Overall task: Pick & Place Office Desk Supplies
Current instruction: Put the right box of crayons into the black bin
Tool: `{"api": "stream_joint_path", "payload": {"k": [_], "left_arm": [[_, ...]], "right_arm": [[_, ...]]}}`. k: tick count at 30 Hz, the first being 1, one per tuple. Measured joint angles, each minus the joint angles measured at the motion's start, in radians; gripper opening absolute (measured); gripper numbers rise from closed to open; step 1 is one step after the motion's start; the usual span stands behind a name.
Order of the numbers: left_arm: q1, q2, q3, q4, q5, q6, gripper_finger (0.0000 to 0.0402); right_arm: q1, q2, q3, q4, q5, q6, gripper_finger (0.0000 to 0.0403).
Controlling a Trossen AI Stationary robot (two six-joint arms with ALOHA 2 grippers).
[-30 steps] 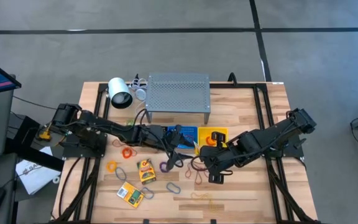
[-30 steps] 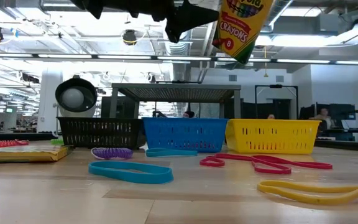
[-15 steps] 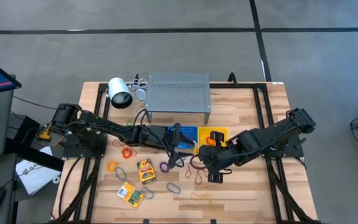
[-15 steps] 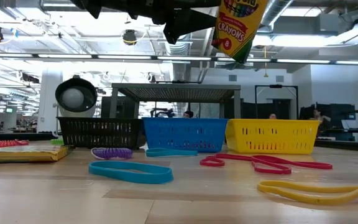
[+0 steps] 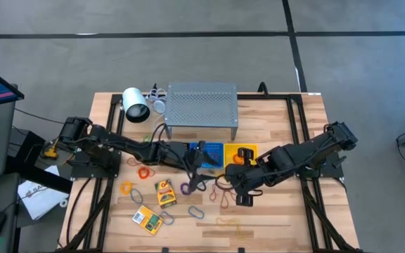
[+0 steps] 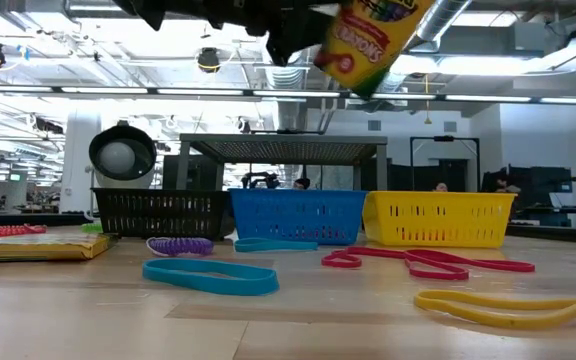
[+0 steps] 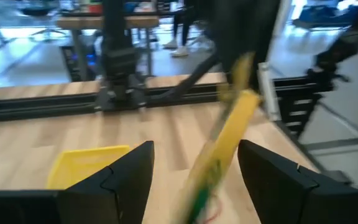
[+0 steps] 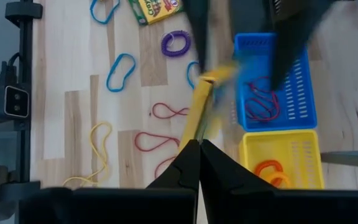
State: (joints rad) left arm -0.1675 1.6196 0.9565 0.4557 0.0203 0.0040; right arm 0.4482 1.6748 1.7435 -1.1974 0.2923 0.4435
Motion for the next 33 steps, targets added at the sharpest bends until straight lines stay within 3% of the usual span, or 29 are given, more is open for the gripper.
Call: {"api": "stream_joint_path", "payload": {"k": [8,26,33], "left_arm": [[-0.032,0.0,0.0,-0.006,0.018,-0.001,0.0208],[-0.033,0.0,0.0,-0.004,0.016,-0.002,0.0033],[-0.033,0.0,-0.001,-0.004,0.017,-0.002,0.0034]], "right_arm": [[-0.029,-0.02,0.0,0.003,0.0,-0.015,0.0],[-0.044,-0.021,0.0,0.005,0.0,-0.036,0.0],[-0.044,-0.021,0.0,0.008,0.0,-0.036,0.0]]}}
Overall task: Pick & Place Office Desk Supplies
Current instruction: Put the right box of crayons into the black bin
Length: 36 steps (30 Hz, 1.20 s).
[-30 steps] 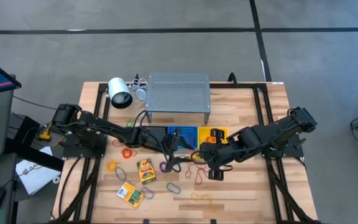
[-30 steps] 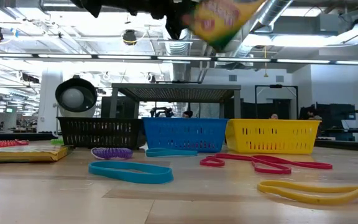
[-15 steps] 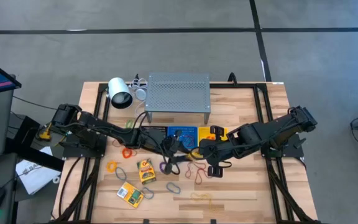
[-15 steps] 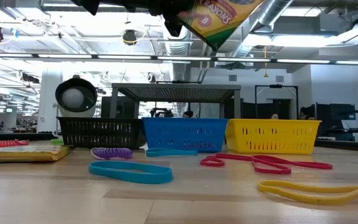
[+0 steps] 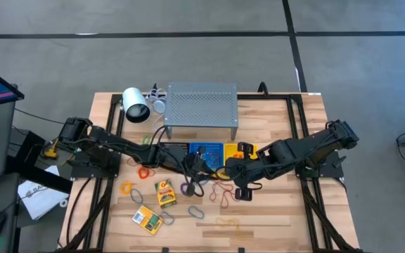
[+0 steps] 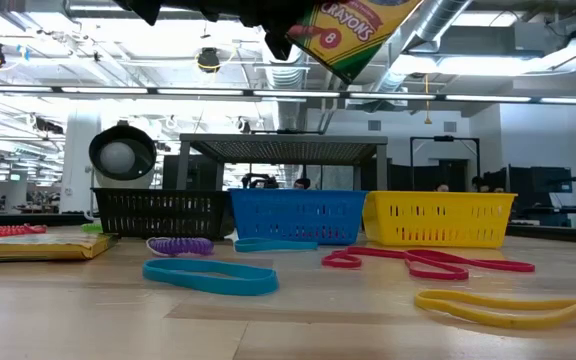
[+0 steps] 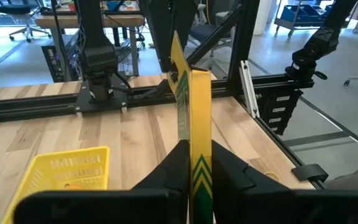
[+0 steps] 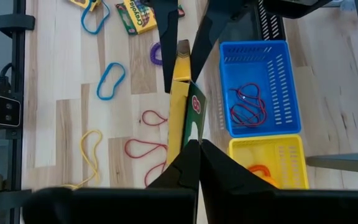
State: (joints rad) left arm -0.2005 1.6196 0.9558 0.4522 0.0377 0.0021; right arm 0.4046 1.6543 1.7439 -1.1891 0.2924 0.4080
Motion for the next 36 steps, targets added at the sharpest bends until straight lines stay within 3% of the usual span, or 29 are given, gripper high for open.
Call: {"api": "stream_joint_path", "payload": {"k": [10,23,28,36], "left_arm": [[0.0,0.0,0.0,0.0,0.004,0.0,0.0021],[0.012,0.0,0.0,-0.011,0.004,0.017,0.0026],[0.022,-0.013,0.0,-0.061,0.003,0.02,0.0026],[0.04,-0.089,0.0,-0.188,-0.001,0.02,0.0026]], "right_arm": [[0.0,0.0,0.0,0.007,0.0,-0.012,0.0034],[0.0,-0.011,0.004,0.019,0.005,-0.043,0.021],[0.017,-0.062,0.03,-0.009,0.101,-0.043,0.0245],[0.12,-0.197,0.031,-0.007,0.313,-0.028,0.0249]]}}
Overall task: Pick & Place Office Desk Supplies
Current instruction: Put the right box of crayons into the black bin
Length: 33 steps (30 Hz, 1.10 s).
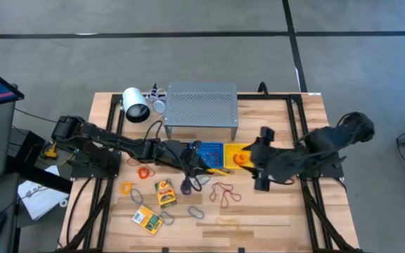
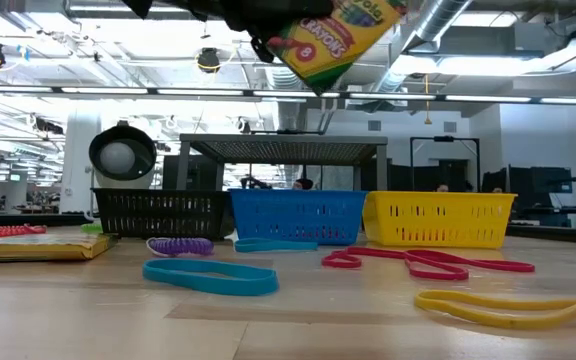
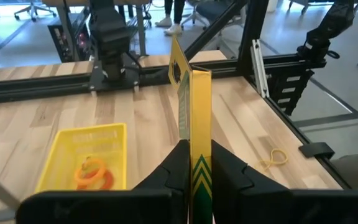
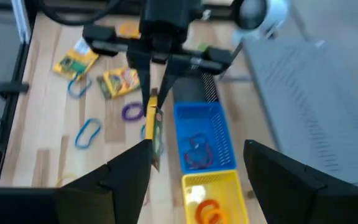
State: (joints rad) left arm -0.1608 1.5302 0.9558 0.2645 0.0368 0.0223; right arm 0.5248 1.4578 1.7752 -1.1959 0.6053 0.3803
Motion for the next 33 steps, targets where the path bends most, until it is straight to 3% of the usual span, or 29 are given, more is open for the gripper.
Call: {"api": "stream_joint_path", "payload": {"k": [6,11,15,18,22,27,33], "left_arm": [[0.005,-0.121,-0.044,-0.079,0.001,0.0,0.0026],[0.005,-0.262,-0.128,-0.091,0.001,-0.005,0.0026],[0.005,-0.38,-0.203,-0.081,0.001,-0.028,0.0026],[0.005,-0.461,-0.259,-0.081,-0.003,-0.048,0.0026],[0.006,-0.543,-0.323,-0.078,-0.012,-0.072,0.0026],[0.007,-0.597,-0.372,-0.064,-0.026,-0.092,0.0026],[0.02,-0.575,-0.381,-0.054,-0.031,-0.105,0.0026]], "right_arm": [[0.122,-0.096,-0.084,0.053,0.168,0.021,0.0249],[0.209,-0.186,-0.245,0.16,0.258,0.049,0.0249],[0.271,-0.276,-0.438,0.333,0.271,0.039,0.0249],[0.315,-0.354,-0.617,0.556,0.253,-0.048,0.0249],[0.34,-0.475,-0.861,0.952,0.136,-0.211,0.0249],[0.303,-0.651,-1.145,1.396,-0.093,-0.4,0.0249],[0.142,-0.851,-1.386,1.605,-0.276,-0.384,0.0249]]}}
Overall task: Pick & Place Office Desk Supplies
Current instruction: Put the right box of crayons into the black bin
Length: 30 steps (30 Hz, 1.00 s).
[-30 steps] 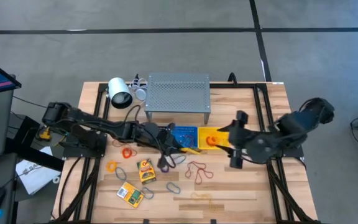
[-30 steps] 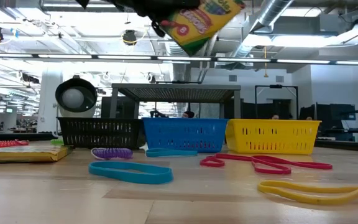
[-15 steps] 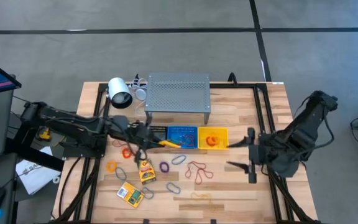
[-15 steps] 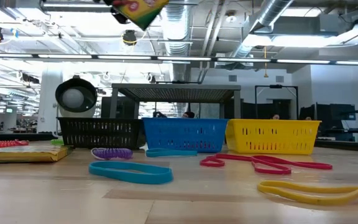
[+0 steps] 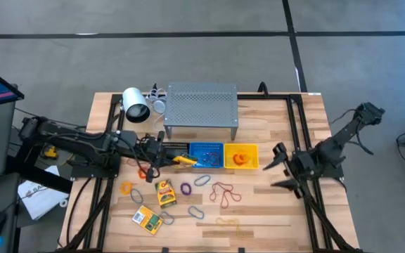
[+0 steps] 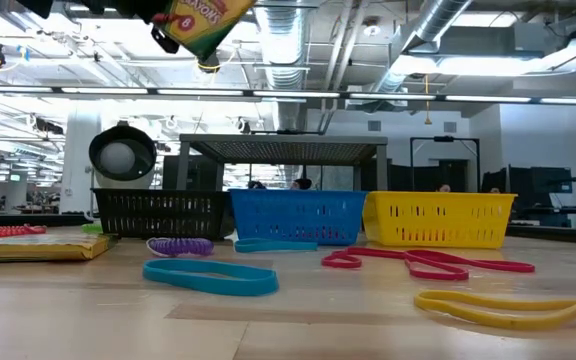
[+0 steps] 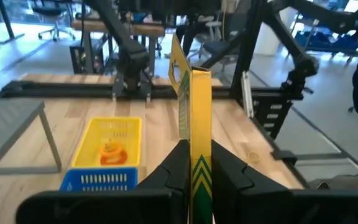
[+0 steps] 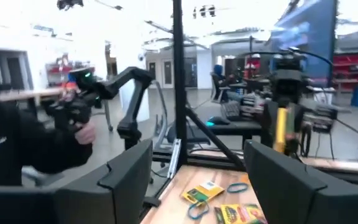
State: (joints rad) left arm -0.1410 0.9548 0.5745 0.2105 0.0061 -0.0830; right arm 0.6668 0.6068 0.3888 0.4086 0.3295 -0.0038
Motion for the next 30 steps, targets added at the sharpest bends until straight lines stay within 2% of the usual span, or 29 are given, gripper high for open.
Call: {"api": "stream_joint_path", "payload": {"k": [7,14,17,23,30], "left_arm": [[0.063,0.009,0.0,-0.063,-0.003,0.0,0.0026],[0.136,0.013,0.0,-0.203,-0.048,-0.009,0.0026],[0.152,0.015,0.0,-0.25,-0.052,-0.025,0.0026],[0.176,0.03,0.001,-0.343,-0.068,-0.034,0.0026],[0.201,0.13,0.002,-0.385,-0.07,-0.038,0.0026]], "right_arm": [[-0.231,-0.072,-0.101,-0.019,-0.221,0.071,0.0249],[-0.395,-0.07,-0.129,-0.074,-0.328,0.095,0.0249],[-0.443,-0.07,-0.142,-0.071,-0.384,0.099,0.0249],[-0.49,-0.072,-0.149,-0.069,-0.424,0.112,0.0249],[-0.512,-0.071,-0.149,-0.07,-0.438,0.112,0.0249]]}}
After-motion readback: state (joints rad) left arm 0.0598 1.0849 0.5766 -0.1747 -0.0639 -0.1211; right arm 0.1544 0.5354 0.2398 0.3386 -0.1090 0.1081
